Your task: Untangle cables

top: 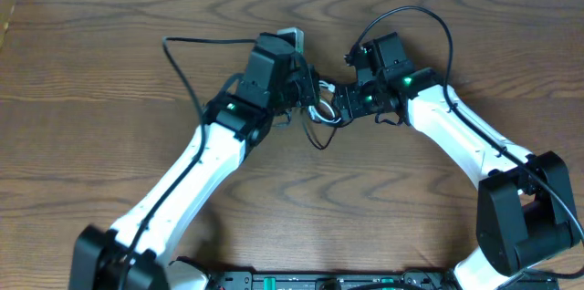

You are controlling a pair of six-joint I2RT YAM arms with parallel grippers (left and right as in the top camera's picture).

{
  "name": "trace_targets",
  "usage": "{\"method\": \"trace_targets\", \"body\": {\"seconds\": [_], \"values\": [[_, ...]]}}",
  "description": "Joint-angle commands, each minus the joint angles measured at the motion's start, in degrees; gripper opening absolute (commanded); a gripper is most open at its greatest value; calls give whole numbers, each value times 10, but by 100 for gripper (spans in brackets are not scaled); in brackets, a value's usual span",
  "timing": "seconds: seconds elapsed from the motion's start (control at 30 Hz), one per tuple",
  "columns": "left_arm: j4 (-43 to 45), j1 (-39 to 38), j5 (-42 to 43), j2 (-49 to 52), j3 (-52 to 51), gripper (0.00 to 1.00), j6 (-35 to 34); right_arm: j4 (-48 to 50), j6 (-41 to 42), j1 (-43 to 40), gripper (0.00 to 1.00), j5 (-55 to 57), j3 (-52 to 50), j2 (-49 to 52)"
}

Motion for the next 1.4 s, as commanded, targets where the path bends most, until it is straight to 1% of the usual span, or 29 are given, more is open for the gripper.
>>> {"method": "trace_targets", "body": {"seconds": [0.0,0.4,0.5,0.63,0.8,0.93,1.03,1.07,1.23,1.3,1.37], "values": [[2,-1,-22,-49,0,8,0,17,24,3,72,13,-21,-1],[2,-1,-22,-106,0,8,-1,133,33,23,82,-6,-104,-1],[2,-1,-22,-116,0,8,-1,156,41,31,82,-9,-119,-1],[-2,-1,-23,-123,0,8,0,161,44,37,81,-15,-121,-1],[-19,-1,-44,-123,0,8,0,170,-17,38,82,-107,-121,-1],[-16,-1,-44,-124,0,8,-1,178,-19,38,83,-111,-121,-1],[-15,-1,-44,-131,0,8,-1,203,-18,40,83,-111,-121,-1],[-15,-1,-44,-133,0,8,-1,215,-18,40,83,-109,-121,-1],[-15,-1,-44,-170,0,8,-10,281,-19,40,95,-96,-121,-1],[-15,-1,-44,-188,0,8,-10,297,-19,40,97,-86,-121,0],[-15,-1,-44,-204,0,8,-10,310,-19,40,96,-85,-121,4]]}}
